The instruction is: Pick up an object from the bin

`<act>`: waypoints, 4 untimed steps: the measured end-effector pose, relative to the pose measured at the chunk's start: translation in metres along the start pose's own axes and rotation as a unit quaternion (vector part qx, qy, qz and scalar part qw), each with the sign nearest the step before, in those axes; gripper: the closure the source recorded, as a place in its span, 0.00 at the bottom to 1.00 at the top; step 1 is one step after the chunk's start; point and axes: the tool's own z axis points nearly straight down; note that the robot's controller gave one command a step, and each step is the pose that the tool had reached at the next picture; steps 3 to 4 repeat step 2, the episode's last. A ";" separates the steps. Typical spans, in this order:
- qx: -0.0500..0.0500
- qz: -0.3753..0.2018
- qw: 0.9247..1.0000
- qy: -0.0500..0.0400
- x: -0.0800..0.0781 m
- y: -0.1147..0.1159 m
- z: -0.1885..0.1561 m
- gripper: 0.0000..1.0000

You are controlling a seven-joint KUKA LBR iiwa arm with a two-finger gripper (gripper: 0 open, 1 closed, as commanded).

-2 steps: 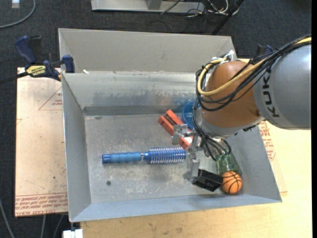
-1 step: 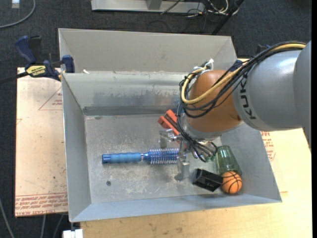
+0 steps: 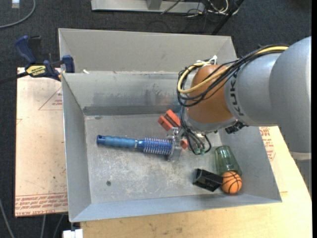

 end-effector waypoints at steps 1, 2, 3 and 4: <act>0.000 0.000 1.000 0.000 0.000 0.000 0.000 1.00; 0.000 0.022 1.000 -0.001 0.004 -0.002 -0.140 1.00; 0.000 0.022 1.000 -0.001 0.004 -0.002 -0.140 1.00; 0.000 0.022 1.000 -0.001 0.004 -0.002 -0.140 1.00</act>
Offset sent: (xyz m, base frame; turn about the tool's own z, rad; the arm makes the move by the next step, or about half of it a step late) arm -0.0056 -0.0020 0.1405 0.0459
